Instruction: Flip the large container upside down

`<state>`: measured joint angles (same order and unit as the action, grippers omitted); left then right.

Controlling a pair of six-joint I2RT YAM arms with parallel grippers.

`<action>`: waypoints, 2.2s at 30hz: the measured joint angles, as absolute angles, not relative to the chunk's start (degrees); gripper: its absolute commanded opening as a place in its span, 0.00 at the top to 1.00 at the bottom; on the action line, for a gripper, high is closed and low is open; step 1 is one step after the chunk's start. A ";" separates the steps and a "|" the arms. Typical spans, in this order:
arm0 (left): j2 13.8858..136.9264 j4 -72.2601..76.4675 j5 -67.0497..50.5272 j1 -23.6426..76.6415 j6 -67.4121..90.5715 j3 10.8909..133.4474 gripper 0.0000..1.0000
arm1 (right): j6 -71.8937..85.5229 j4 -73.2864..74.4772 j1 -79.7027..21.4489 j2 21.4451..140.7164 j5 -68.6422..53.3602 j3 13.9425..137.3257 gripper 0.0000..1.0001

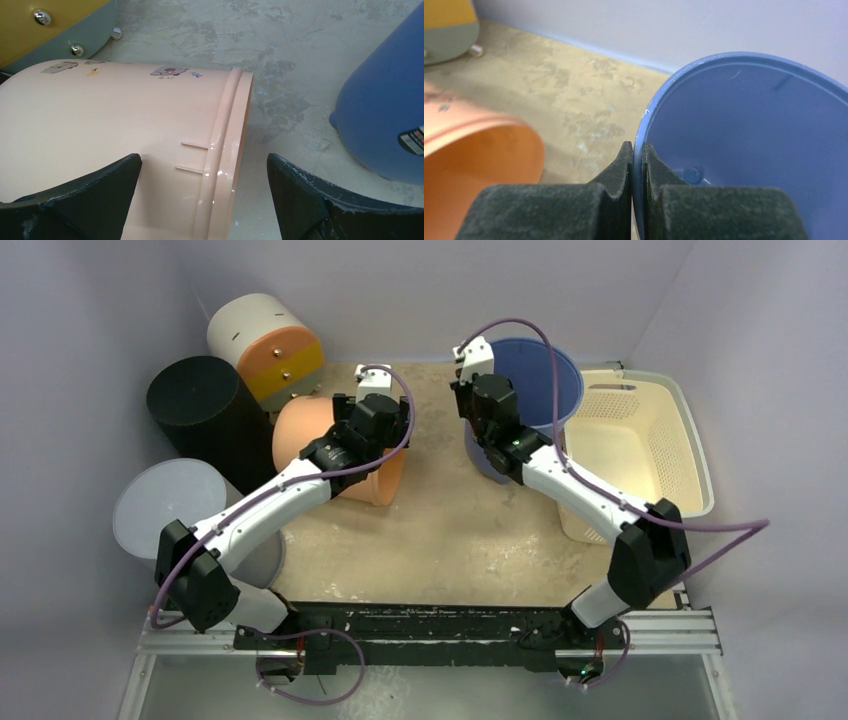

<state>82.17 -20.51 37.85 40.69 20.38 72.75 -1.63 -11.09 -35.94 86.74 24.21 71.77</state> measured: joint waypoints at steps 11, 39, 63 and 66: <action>80.40 -20.71 38.35 40.71 20.36 71.33 0.07 | -7.55 -25.15 -30.00 103.50 28.80 83.70 1.00; 79.70 -26.04 35.00 40.71 18.17 81.34 0.07 | -12.32 -19.38 -25.93 91.07 27.57 82.63 0.04; 80.49 -37.58 44.31 40.95 13.85 98.37 0.07 | 3.77 -10.44 -46.41 65.49 18.79 60.07 0.12; 76.88 -37.56 45.45 40.95 13.43 98.24 0.07 | 7.27 -13.37 -47.97 67.09 13.96 58.28 0.13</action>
